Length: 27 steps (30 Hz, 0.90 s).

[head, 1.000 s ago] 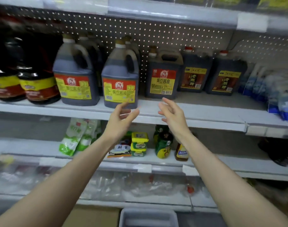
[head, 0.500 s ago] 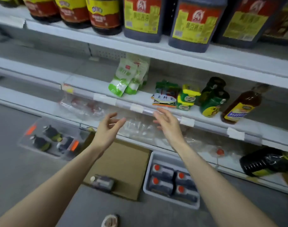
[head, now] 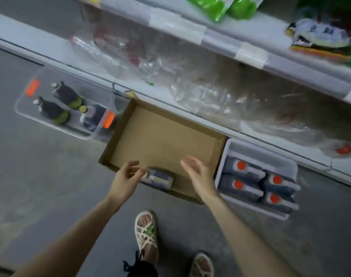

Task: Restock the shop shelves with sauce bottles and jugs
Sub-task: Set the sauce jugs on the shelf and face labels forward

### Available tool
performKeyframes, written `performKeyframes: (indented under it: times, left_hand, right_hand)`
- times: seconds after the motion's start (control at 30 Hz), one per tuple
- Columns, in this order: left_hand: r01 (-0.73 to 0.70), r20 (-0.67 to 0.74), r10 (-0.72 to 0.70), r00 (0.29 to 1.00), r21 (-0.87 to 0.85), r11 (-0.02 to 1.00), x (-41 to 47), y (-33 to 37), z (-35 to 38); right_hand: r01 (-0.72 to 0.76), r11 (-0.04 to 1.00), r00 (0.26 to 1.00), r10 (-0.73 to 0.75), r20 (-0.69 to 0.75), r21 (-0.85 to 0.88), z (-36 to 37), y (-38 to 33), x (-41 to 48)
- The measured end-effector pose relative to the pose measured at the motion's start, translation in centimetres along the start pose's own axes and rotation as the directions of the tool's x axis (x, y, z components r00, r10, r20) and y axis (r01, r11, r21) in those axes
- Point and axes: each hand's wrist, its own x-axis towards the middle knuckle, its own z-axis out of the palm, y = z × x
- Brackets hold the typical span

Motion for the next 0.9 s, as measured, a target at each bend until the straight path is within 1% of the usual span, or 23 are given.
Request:
performKeyframes:
  times: [0.1,0.2,0.3,0.37,0.47,0.6,0.73,0.9]
  left_hand:
    - [0.079,0.032,-0.082,0.996,0.065,0.995,4.4,-5.1,0.1]
    - [0.119,0.045,-0.128,0.991,0.161,0.980,7.9,-9.5,0.9]
    - [0.141,0.085,-0.158,0.984,0.174,0.975,11.3,-13.6,1.9]
    - [0.128,0.105,-0.148,0.983,0.183,0.975,13.5,-16.1,2.6]
    - [0.085,0.183,-0.122,0.976,0.194,0.977,16.2,-19.0,3.7]
    - [-0.029,0.266,-0.032,0.963,0.220,0.975,18.8,-21.0,4.8]
    - [-0.097,0.335,0.031,0.942,0.182,0.979,21.1,-20.6,5.0]
    - [-0.086,0.357,0.053,0.932,0.076,0.993,23.1,-17.6,6.2]
  right_hand:
    - [-0.106,0.994,0.994,0.106,0.007,0.016,3.0,5.2,3.4]
    - [-0.208,0.978,0.978,0.207,0.039,0.014,5.1,10.0,6.1]
    - [-0.246,0.969,0.969,0.246,0.033,-0.011,6.5,14.6,8.7]
    - [-0.239,0.970,0.970,0.241,0.039,-0.032,7.2,17.3,10.1]
    - [-0.248,0.968,0.965,0.250,0.084,-0.031,8.1,20.9,11.7]
    - [-0.188,0.979,0.968,0.198,0.154,-0.075,9.5,23.9,13.0]
    - [-0.151,0.987,0.979,0.157,0.128,-0.055,9.2,24.1,14.4]
    - [-0.052,0.998,0.998,0.054,0.039,-0.033,8.4,23.3,17.8]
